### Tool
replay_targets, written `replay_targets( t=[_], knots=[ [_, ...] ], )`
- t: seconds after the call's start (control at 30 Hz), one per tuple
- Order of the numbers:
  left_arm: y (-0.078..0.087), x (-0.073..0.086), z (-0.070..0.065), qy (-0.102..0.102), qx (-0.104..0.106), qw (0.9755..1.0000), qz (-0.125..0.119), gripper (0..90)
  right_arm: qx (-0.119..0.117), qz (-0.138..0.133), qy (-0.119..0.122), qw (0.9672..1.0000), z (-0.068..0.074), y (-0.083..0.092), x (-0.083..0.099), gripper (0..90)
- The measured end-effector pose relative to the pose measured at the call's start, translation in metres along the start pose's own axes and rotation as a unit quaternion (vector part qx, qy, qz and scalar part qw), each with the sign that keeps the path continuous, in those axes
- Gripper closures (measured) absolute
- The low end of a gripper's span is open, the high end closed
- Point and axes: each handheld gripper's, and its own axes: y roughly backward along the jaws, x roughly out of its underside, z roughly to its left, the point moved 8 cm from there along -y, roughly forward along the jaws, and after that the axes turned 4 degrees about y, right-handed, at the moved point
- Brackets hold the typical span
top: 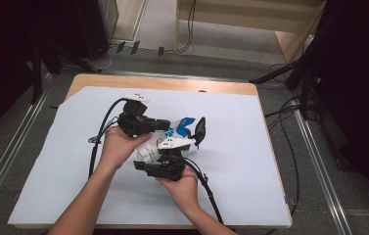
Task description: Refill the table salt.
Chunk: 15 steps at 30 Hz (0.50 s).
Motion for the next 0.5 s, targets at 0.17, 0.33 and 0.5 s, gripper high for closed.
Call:
replay_targets(
  t=[0.17, 0.33, 0.5],
  knots=[
    [-0.0002, 0.0005, 0.0000, 0.000, 0.000, 1.0000, 0.003, 86.7, -0.001, -0.001, -0.002, 1.0000, -0.0002, -0.0004, 0.0003, 59.9],
    [-0.0001, 0.0006, 0.0004, 0.000, 0.003, 1.0000, 0.003, 86.2, -0.001, -0.001, -0.001, 1.0000, -0.0002, -0.0005, 0.0004, 60.0],
    [-0.0001, 0.0008, 0.0004, -0.002, 0.004, 1.0000, 0.003, 83.9, -0.005, -0.002, -0.006, 1.0000, -0.0002, -0.0001, -0.0002, 60.1]
  ],
)
